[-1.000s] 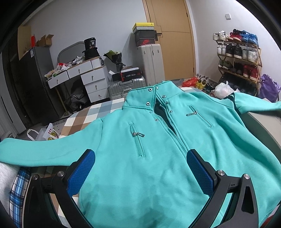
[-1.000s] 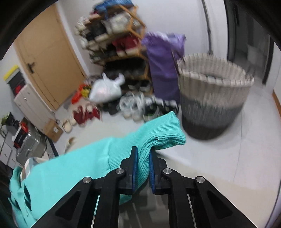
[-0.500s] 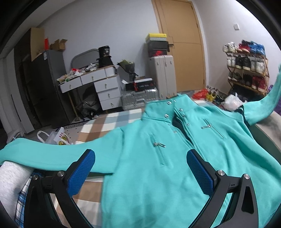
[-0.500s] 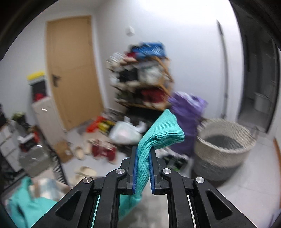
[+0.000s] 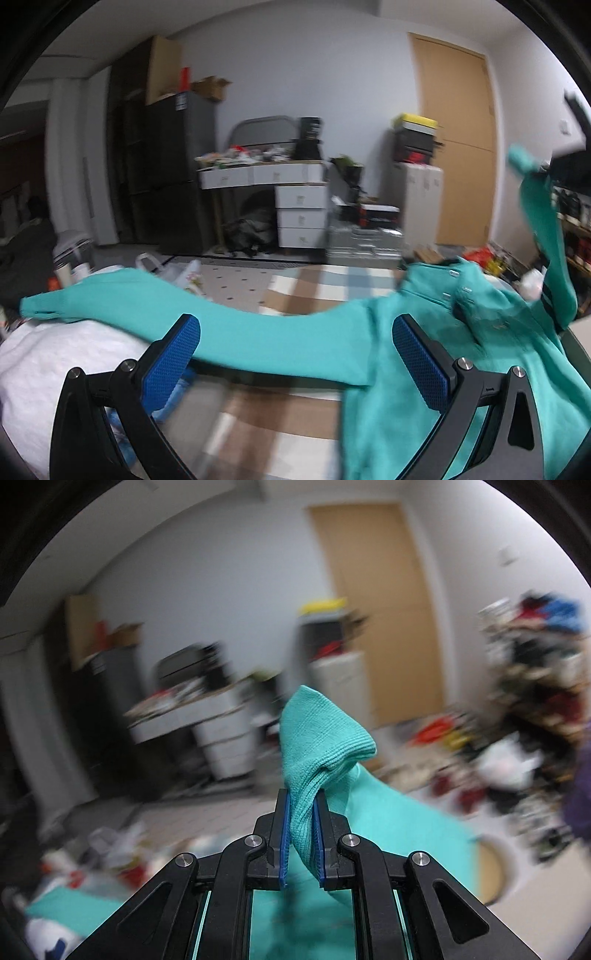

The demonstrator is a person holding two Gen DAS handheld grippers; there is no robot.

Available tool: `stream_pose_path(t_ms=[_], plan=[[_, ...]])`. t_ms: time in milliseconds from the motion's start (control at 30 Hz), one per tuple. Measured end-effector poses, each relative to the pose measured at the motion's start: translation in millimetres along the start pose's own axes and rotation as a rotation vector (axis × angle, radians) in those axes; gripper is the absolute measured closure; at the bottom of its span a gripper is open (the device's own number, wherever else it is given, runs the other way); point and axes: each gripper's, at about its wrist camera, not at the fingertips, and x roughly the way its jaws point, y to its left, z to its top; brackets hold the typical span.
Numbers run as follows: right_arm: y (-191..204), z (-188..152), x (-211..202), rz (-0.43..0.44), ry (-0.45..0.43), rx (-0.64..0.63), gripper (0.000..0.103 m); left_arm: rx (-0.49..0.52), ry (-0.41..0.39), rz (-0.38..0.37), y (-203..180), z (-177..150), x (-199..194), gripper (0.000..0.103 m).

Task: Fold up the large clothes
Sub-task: 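Carry the held sleeve across the sweatshirt body with the right gripper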

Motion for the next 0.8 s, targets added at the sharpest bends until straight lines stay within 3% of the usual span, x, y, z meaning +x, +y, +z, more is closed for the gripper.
stream_pose_path(t_ms=[67, 200, 333, 467, 533, 633, 667, 700, 733, 767, 800], plan=[[43, -45, 47, 0.090, 0.096, -0.023, 0.092, -0.053, 0.013, 0.023, 16, 1, 8, 0.001], [109, -135, 124, 0.179, 0.287, -0.066, 0.092, -0.155, 0.043, 0.039, 38, 1, 18, 0.001], [157, -226, 180, 0.168, 0.453, -0.154, 0.092, -0.186, 0.047, 0.043, 39, 2, 24, 0.001], [174, -279, 193, 0.141, 0.548, -0.237, 0.087, -0.180, 0.046, 0.034, 34, 1, 22, 0.001], [181, -280, 186, 0.153, 0.507, -0.271, 0.082, -0.187, 0.047, 0.022, 38, 2, 24, 0.001], [175, -260, 179, 0.318, 0.558, -0.223, 0.046, -0.184, 0.042, 0.017, 36, 2, 26, 0.001], [170, -249, 170, 0.346, 0.539, -0.207, 0.046, -0.179, 0.040, 0.018, 36, 2, 27, 0.001], [157, -236, 157, 0.349, 0.494, -0.192, 0.045, -0.176, 0.038, 0.019, 40, 2, 26, 0.001], [148, -227, 149, 0.326, 0.463, -0.193, 0.038, -0.173, 0.037, 0.021, 43, 2, 24, 0.001], [140, -215, 146, 0.278, 0.431, -0.203, 0.028, -0.170, 0.038, 0.022, 43, 1, 24, 0.001], [124, -206, 142, 0.204, 0.399, -0.221, 0.026, -0.166, 0.040, 0.025, 43, 0, 23, 0.001]])
